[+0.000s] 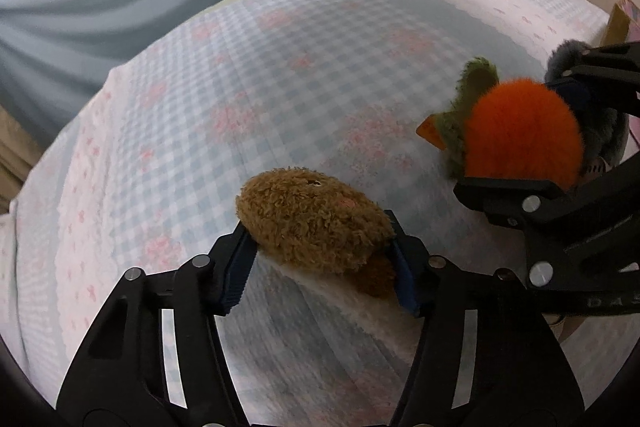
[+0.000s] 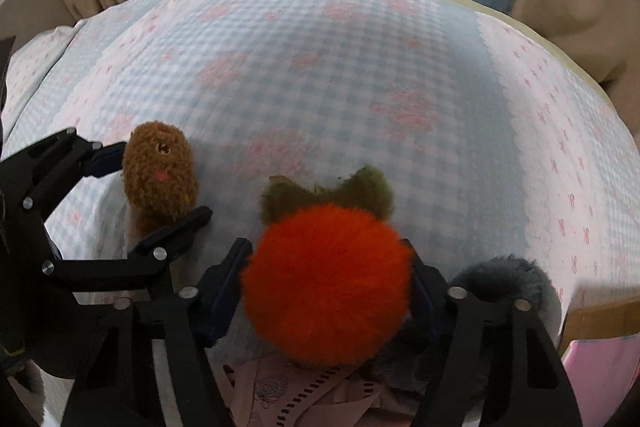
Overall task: Organize soft objects
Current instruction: 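Grasp the brown plush toy with the left tool while the right tool grasps the orange pompom, then carry the brown plush and orange pompom over the box and release them inside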
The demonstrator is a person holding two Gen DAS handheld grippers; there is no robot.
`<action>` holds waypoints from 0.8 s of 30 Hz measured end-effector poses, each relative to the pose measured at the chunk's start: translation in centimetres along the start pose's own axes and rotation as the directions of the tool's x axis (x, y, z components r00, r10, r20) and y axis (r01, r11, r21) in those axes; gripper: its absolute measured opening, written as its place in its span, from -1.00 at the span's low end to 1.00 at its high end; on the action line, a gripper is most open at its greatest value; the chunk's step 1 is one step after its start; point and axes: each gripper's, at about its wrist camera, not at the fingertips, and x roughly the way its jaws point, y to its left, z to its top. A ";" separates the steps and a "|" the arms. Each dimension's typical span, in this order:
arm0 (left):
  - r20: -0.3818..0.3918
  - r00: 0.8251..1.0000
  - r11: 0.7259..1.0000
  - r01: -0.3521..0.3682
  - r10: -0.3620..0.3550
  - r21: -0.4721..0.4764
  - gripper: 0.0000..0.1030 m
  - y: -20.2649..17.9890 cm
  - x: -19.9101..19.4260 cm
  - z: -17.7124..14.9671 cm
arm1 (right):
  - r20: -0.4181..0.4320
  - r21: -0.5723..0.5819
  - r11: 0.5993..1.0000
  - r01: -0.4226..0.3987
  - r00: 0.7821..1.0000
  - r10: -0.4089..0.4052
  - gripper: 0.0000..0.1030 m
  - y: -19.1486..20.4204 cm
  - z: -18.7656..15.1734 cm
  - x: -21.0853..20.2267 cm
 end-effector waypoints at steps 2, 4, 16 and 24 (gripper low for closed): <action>0.007 1.000 1.000 -0.007 0.006 0.014 0.02 -0.1 -0.1 -0.1 | -0.010 -0.017 1.000 -0.001 1.000 0.001 -0.04 0.3 -0.1 0.3; 0.013 1.000 1.000 -0.007 0.006 0.013 0.00 -0.1 -0.2 -0.1 | -0.023 -0.036 0.999 0.010 1.000 -0.011 -0.24 0.5 -0.3 0.6; 0.039 0.999 1.000 -0.011 0.012 -0.011 -0.08 -0.1 -1.7 0.0 | 0.047 0.008 0.999 -0.040 0.998 0.040 -0.37 0.4 -0.2 -1.2; 0.076 0.997 0.999 -0.019 0.022 -0.039 -0.08 0.1 -5.0 0.6 | 0.115 0.019 0.999 -0.050 0.992 0.048 -0.37 0.6 0.2 -5.3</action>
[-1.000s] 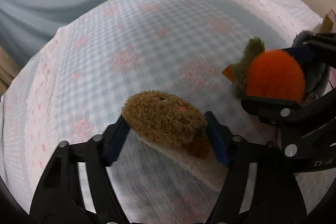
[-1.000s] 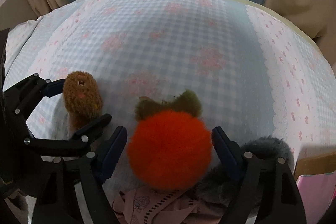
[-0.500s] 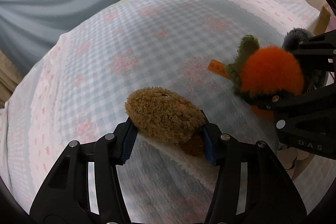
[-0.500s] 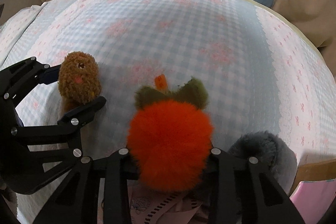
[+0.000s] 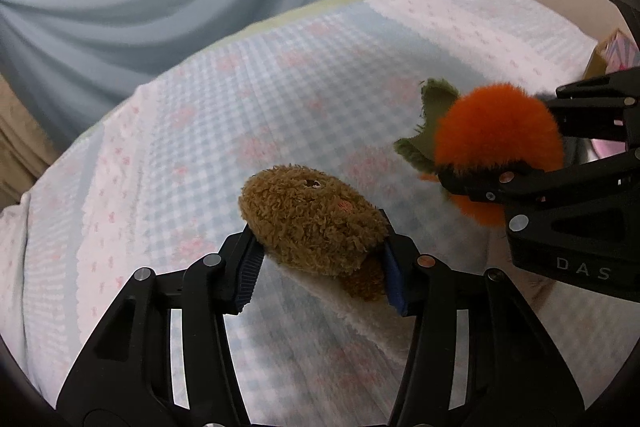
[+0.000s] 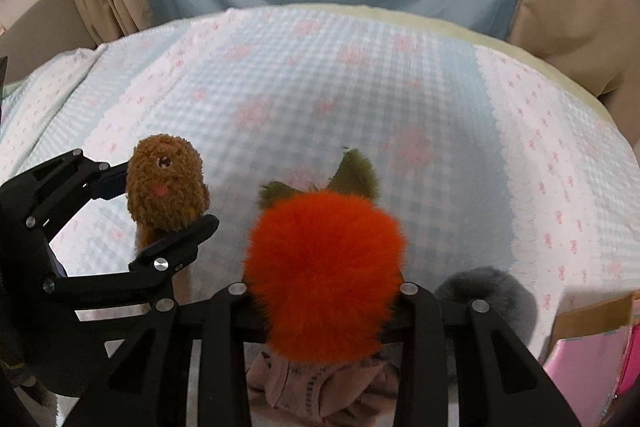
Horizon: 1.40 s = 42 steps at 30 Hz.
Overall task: Organize soft objects
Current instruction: 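Carry the brown plush and orange pompom over the box and release them inside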
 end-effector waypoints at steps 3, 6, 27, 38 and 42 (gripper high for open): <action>0.019 1.000 1.000 -0.007 0.008 -0.015 -0.08 0.2 -1.8 0.6 | 0.025 0.019 1.000 -0.003 1.000 0.002 -0.37 -0.1 0.2 -2.1; 0.040 0.999 0.999 -0.019 0.021 -0.028 -0.08 0.4 -4.3 1.1 | 0.049 0.034 0.999 -0.006 0.999 0.004 -0.37 -0.1 0.2 -4.5; 0.146 0.989 0.977 0.038 -0.007 -0.209 -0.08 -2.4 -27.9 8.8 | 0.175 0.126 0.992 0.012 0.984 -0.034 -0.37 -4.0 -0.4 -31.3; 0.176 0.984 0.970 0.056 -0.014 -0.235 -0.08 -13.9 -33.8 13.6 | 0.170 0.166 0.986 0.023 0.984 -0.051 -0.37 -16.2 -5.4 -38.5; 0.167 0.986 0.960 0.057 -0.010 -0.275 -0.08 -18.2 -34.1 15.6 | 0.173 0.173 0.985 0.020 0.984 -0.051 -0.37 -21.2 -6.9 -40.0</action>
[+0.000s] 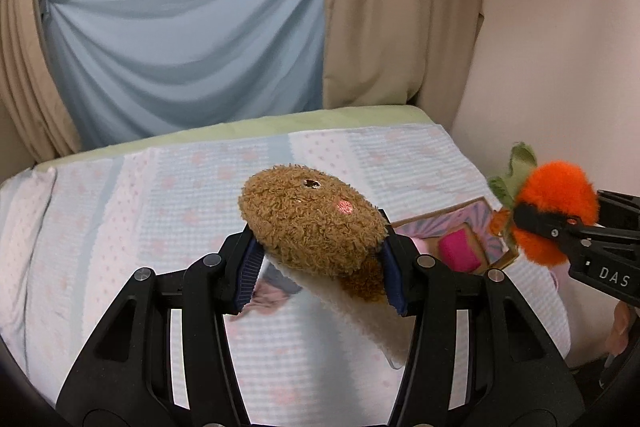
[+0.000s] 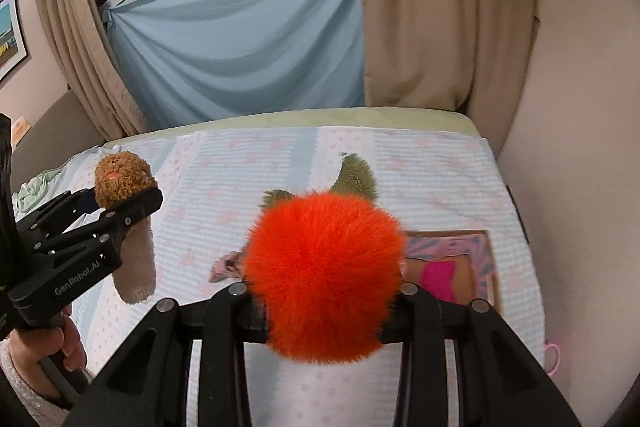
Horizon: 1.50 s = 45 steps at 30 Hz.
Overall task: Organize soft objects
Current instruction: 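Carry the brown plush and orange pompom over the box and release them inside, then lift both tools out of the box toward the grey and beige items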
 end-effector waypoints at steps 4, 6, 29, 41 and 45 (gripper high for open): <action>0.003 1.000 1.000 -0.002 0.002 -0.026 -0.08 -5.1 0.9 0.7 | -0.025 -0.030 0.999 0.020 0.999 -0.020 -0.37 -5.2 0.1 -0.1; -0.007 1.000 0.999 0.013 -0.013 -0.048 -0.08 -7.3 2.4 0.8 | -0.048 -0.022 0.999 0.029 0.998 -0.030 -0.37 -7.8 0.2 0.6; -0.371 0.912 0.978 0.206 -0.176 0.044 -0.08 -21.1 24.8 -5.4 | -0.352 0.214 0.972 0.093 0.936 -0.012 -0.37 -22.3 -5.2 16.8; -0.496 0.847 0.949 0.288 -0.190 0.129 0.99 -22.9 29.7 -8.1 | -0.402 0.255 0.961 0.103 0.916 0.008 0.81 -23.3 -6.5 20.6; -0.495 0.855 0.945 0.272 -0.151 0.182 0.99 -22.5 28.9 -8.2 | -0.399 0.242 0.966 0.089 0.917 0.015 1.00 -23.1 -6.5 20.7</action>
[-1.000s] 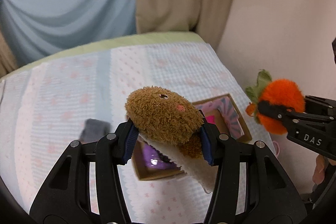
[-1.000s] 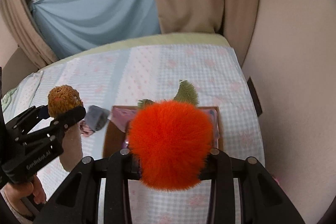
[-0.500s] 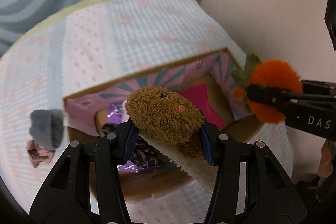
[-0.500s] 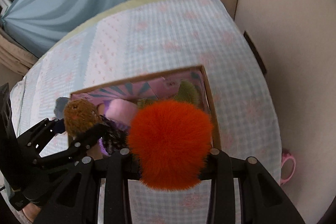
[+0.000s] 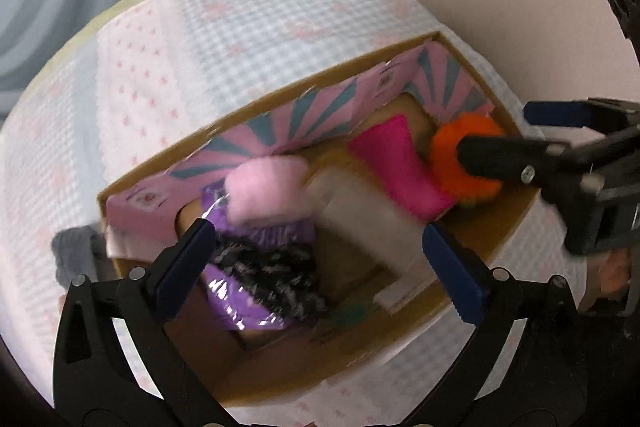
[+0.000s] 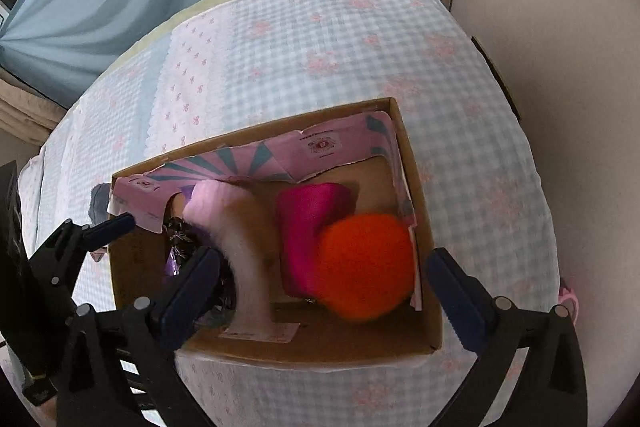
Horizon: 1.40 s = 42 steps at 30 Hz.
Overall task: Organize soft objects
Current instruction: 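Lift both tools out of the box toward the grey and beige items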
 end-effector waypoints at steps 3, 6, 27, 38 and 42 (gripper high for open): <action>-0.015 1.000 1.000 -0.011 0.011 -0.015 0.99 0.7 -0.4 -0.9 | -0.007 0.011 1.000 -0.002 1.000 0.002 1.00 0.0 -0.3 0.0; -0.015 1.000 0.999 -0.016 0.015 -0.051 0.99 1.4 -1.0 -1.5 | 0.000 0.017 1.000 -0.008 1.000 0.008 1.00 0.0 -0.6 -0.3; 0.114 0.991 0.990 -0.059 0.074 -0.131 0.99 1.3 -10.7 -3.4 | 0.137 -0.058 0.998 0.041 0.990 -0.033 1.00 3.4 -3.3 -10.1; 0.235 0.960 0.971 -0.097 0.150 -0.221 0.99 1.1 -22.2 -6.4 | 0.283 -0.108 0.993 0.053 0.959 -0.020 1.00 7.2 -7.6 -20.4; 0.281 0.940 0.954 -0.112 0.192 -0.277 0.99 1.3 -26.4 -8.5 | 0.345 -0.165 0.983 0.078 0.938 -0.016 1.00 9.2 -8.9 -23.4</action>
